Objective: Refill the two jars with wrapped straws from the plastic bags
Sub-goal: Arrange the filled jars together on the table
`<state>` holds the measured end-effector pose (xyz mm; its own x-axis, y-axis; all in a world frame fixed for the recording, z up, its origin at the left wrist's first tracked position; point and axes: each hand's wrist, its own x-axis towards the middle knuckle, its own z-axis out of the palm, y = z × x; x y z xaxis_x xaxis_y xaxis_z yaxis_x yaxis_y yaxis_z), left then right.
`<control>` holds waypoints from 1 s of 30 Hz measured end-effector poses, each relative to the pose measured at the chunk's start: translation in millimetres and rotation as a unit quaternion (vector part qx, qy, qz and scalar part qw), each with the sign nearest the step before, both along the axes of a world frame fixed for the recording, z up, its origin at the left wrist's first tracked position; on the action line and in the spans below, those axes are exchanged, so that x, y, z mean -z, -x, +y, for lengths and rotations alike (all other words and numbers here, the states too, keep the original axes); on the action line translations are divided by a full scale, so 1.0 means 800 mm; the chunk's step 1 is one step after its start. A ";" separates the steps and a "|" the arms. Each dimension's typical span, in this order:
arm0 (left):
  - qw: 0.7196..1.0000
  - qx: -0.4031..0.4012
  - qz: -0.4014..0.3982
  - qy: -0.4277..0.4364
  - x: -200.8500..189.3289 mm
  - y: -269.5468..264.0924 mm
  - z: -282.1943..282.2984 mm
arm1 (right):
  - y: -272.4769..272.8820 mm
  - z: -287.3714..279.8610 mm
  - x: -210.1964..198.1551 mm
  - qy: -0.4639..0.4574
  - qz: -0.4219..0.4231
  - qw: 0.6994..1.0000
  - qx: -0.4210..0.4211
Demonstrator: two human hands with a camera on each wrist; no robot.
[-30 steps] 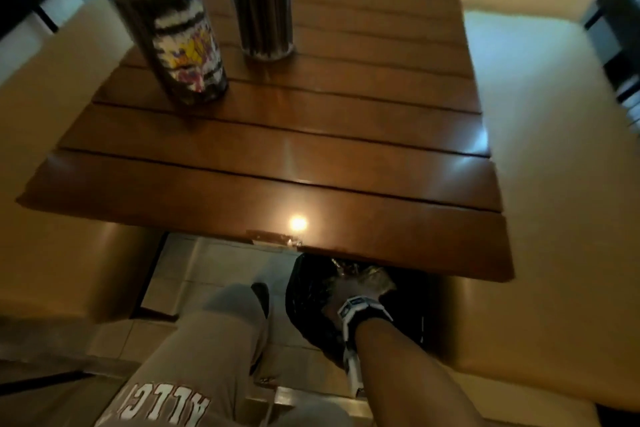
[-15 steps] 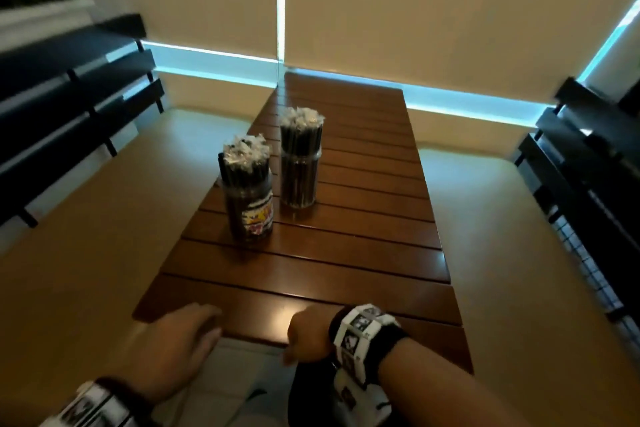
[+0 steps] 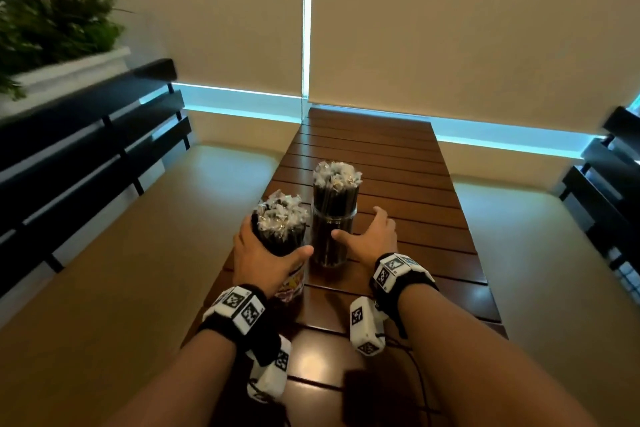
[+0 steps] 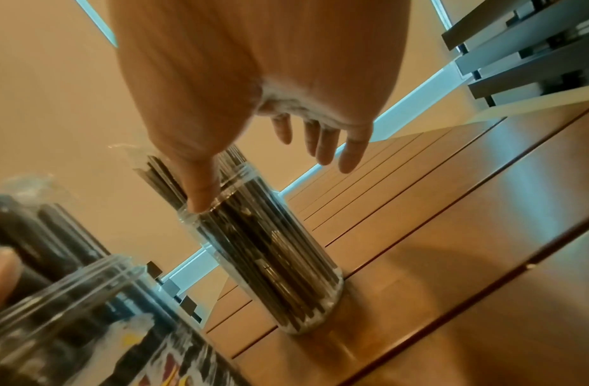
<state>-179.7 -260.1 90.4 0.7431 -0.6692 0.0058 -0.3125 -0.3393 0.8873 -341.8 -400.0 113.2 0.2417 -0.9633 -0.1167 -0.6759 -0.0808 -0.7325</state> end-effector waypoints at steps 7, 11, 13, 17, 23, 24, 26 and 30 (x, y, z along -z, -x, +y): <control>0.999 0.016 0.031 0.034 0.022 -0.031 -0.040 | -0.070 -0.051 0.016 0.041 -0.111 0.993 -0.020; 1.000 0.014 0.000 0.001 0.013 -0.044 -0.059 | -0.079 -0.061 0.017 0.041 -0.121 0.991 -0.040; 0.999 0.031 -0.012 -0.012 0.008 -0.051 -0.069 | -0.073 -0.063 0.016 0.045 -0.116 0.992 -0.029; 0.997 0.072 -0.008 -0.027 0.004 -0.060 -0.105 | -0.038 -0.074 0.005 0.047 -0.109 0.992 0.035; 0.992 0.111 0.011 -0.060 -0.023 -0.035 -0.172 | 0.005 -0.101 -0.011 0.034 -0.067 0.991 0.108; 0.991 0.123 0.009 -0.054 -0.025 -0.031 -0.185 | 0.008 -0.106 -0.011 0.030 -0.066 0.991 0.114; 0.989 0.137 0.002 -0.046 -0.030 -0.020 -0.207 | 0.011 -0.116 -0.010 0.023 -0.072 0.989 0.126; 0.986 0.159 -0.019 -0.041 -0.030 -0.009 -0.247 | 0.008 -0.140 -0.004 0.013 -0.084 0.987 0.137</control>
<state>-172.8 -458.0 114.7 0.4955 -0.8679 -0.0348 -0.4468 -0.2890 0.8467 -348.1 -512.0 116.7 -0.0153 -0.9972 -0.0726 -0.5446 0.0692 -0.8359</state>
